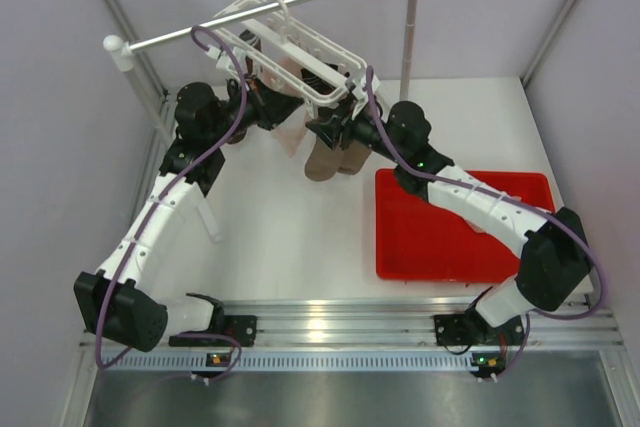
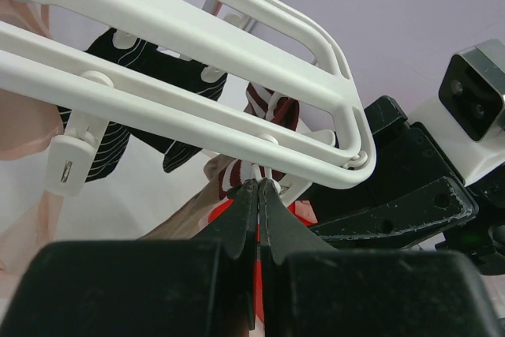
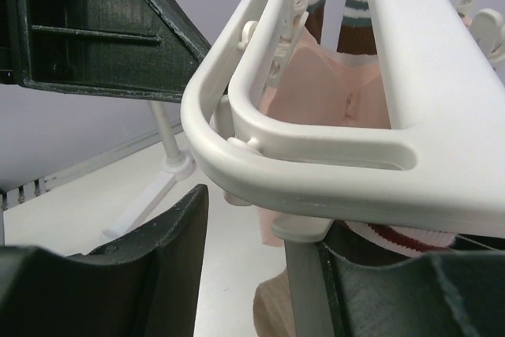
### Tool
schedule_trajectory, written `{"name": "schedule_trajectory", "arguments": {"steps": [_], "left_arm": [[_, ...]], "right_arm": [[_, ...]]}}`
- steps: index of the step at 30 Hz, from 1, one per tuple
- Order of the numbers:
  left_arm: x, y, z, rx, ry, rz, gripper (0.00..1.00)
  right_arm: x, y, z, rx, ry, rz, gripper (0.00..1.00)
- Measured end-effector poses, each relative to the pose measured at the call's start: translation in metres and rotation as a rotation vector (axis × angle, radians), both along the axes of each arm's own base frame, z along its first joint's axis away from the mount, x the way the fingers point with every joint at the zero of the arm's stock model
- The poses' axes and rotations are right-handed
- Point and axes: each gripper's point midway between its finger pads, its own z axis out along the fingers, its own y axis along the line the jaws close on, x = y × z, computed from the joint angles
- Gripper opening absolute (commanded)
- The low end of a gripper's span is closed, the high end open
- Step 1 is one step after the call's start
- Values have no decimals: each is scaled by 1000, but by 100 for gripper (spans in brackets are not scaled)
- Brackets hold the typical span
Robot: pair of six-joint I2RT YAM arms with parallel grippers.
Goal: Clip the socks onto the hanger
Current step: Open the clamp at the hanger.
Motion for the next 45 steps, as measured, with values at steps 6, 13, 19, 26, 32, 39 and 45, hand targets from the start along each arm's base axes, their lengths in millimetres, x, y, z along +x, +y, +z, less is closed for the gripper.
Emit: {"name": "schedule_trajectory", "arguments": {"steps": [6,13,19,26,32,39,45], "left_arm": [[-1,-1,3,-5,1,-6,0],[-2,0,0,3,12,-7,0],[-1,2,2,59,-26,-4,0],[5,2,-2,127,-62,-7,0],[6,3,4,142,-93,-6,0],[6,4,6,163,-112,-11,0],[7,3,3,169,-98,-17,0]], "right_arm": [[1,1,4,10,-24,3,36],[6,3,-1,-16,-54,-3,33],[5,3,-1,-26,-75,3,39],[3,4,1,-23,-79,15,40],[5,6,14,-8,-97,17,36],[7,8,15,-21,-125,17,31],[11,9,9,-47,-151,13,29]]}}
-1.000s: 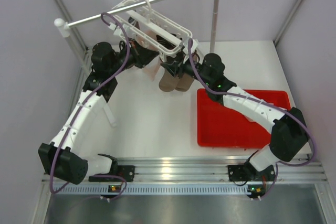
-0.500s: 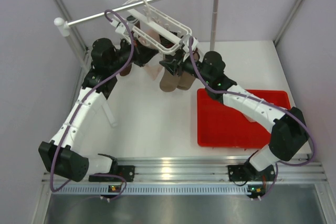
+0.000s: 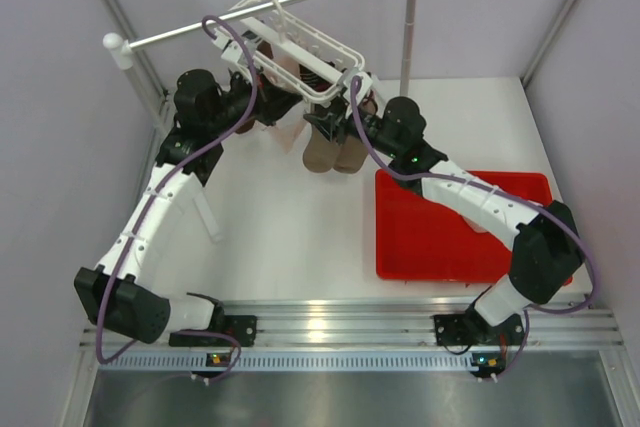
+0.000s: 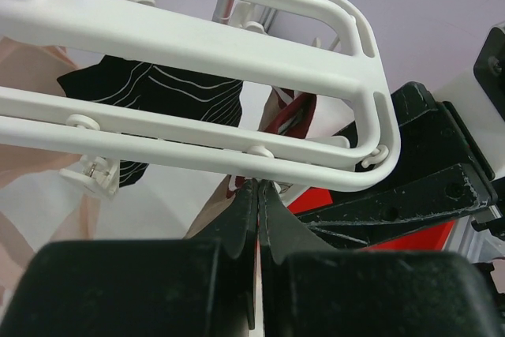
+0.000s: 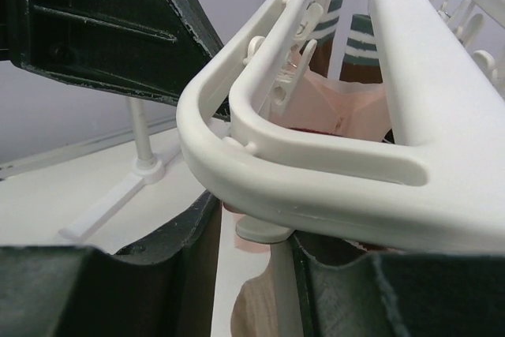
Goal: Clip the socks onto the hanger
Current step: Open the clamp at the hanger.
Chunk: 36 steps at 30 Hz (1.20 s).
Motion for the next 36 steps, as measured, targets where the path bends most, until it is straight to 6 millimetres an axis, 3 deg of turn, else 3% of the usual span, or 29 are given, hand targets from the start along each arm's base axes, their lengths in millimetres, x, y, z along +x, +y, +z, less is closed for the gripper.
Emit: {"name": "schedule_trajectory", "arguments": {"steps": [6,9,13,16,21,28,32,36], "left_arm": [[0,-1,0,-14,16,0,0],[-1,-1,1,-18,19,-1,0],[-1,-1,1,-24,23,0,0],[-1,-2,1,-31,31,3,0],[-4,-1,-1,-47,40,8,19],[-28,-2,-34,-56,125,-13,46],[-36,-1,-39,-67,113,-23,52],[-36,-1,-31,-84,78,-24,54]], "right_arm": [[0,1,6,18,-23,3,28],[-1,1,10,26,-34,5,20],[-1,1,10,26,-42,7,0],[-1,1,10,23,-47,9,0],[-2,1,6,28,-64,11,0],[-1,0,12,51,-105,0,0],[-1,0,14,55,-116,-3,0],[-1,-1,14,57,-119,-4,0]]}}
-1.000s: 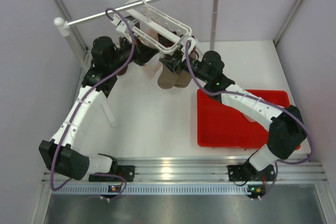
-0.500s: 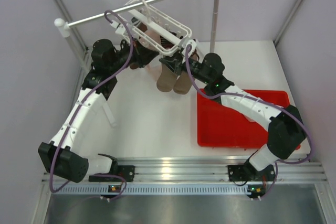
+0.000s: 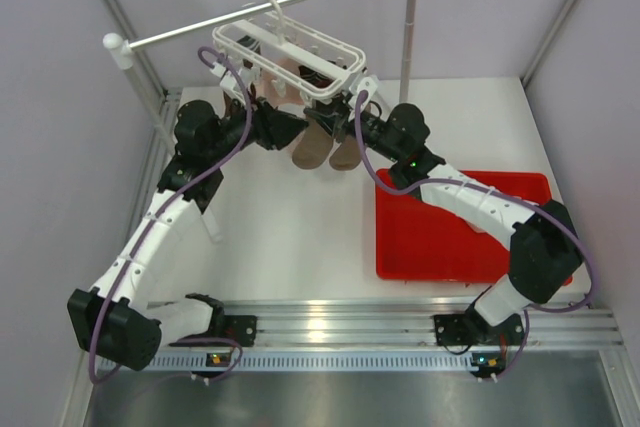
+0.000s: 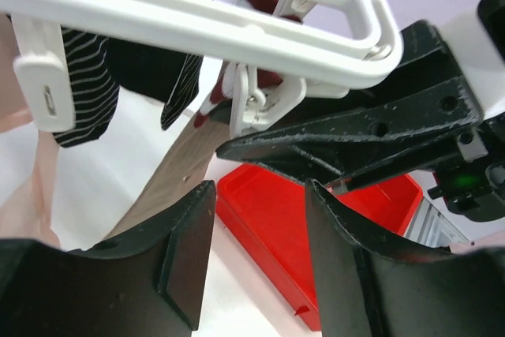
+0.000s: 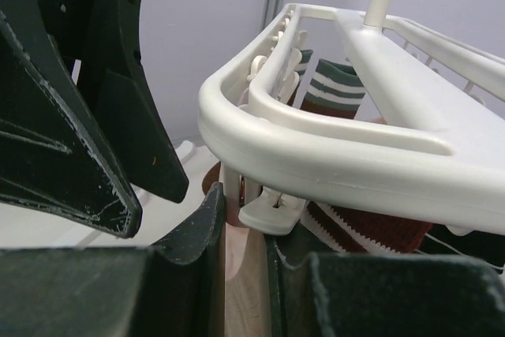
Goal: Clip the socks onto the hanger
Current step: Open the clamp at the hanger.
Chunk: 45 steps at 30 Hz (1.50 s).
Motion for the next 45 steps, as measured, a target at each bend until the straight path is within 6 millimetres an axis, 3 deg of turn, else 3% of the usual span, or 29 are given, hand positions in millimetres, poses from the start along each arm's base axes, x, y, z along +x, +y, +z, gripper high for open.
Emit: {"name": "schedule_trajectory", "arguments": {"steps": [7,12,18,38,45], "left_arm": [[5,-1,19,-40,-72,9,63],[14,-5,12,-34,-66,25,69],[19,-14,5,-20,-60,31,68],[19,-16,14,-43,-83,56,63],[7,-9,39,-80,-152,61,66]], "right_arm": [[0,0,0,0,-1,0,0],[-1,1,0,-3,-2,2,0],[-2,2,-1,-6,-4,2,0],[0,-3,5,5,-14,-28,0],[-3,-1,1,-4,-2,-4,0]]}}
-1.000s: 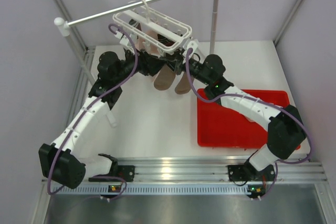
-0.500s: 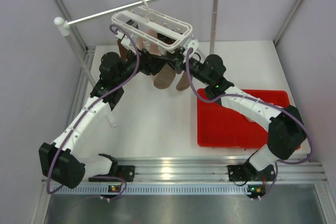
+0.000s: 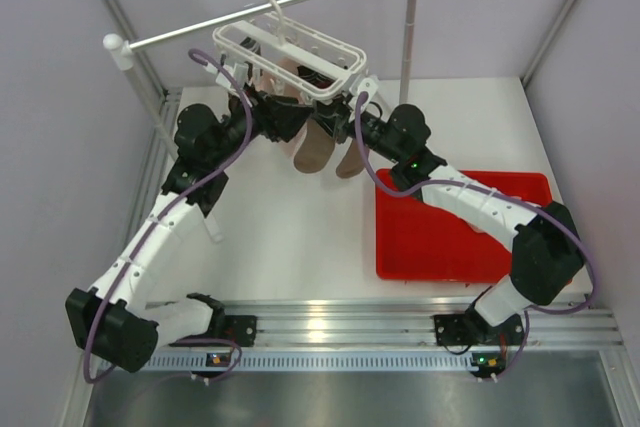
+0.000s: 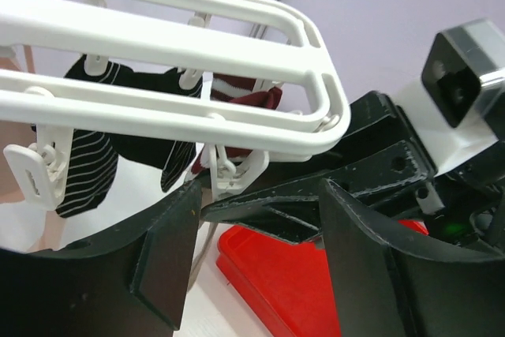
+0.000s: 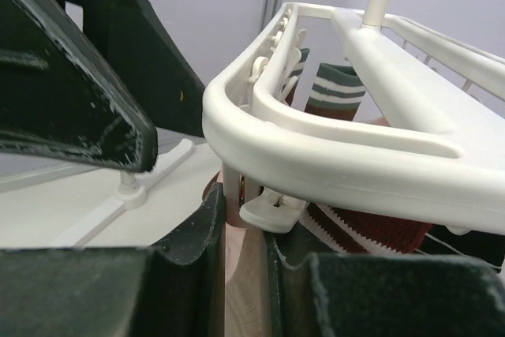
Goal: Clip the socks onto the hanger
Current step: Open the clamp at the hanger.
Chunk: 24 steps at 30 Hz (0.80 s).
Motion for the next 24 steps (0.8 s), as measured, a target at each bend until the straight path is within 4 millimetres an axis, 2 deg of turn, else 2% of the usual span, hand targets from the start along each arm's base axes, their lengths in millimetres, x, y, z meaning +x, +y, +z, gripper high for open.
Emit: {"name": "schedule_trajectory", "arguments": {"steps": [5,17,24], "left_arm": [[-2,3,7,-8,-22,11,66],[14,0,-9,18,7,30,64],[26,-2,-11,-2,33,62,63]], "right_arm": [[-1,0,-3,-5,7,4,0],[-1,1,-4,-7,12,7,0],[-1,0,-7,-10,21,6,0]]}}
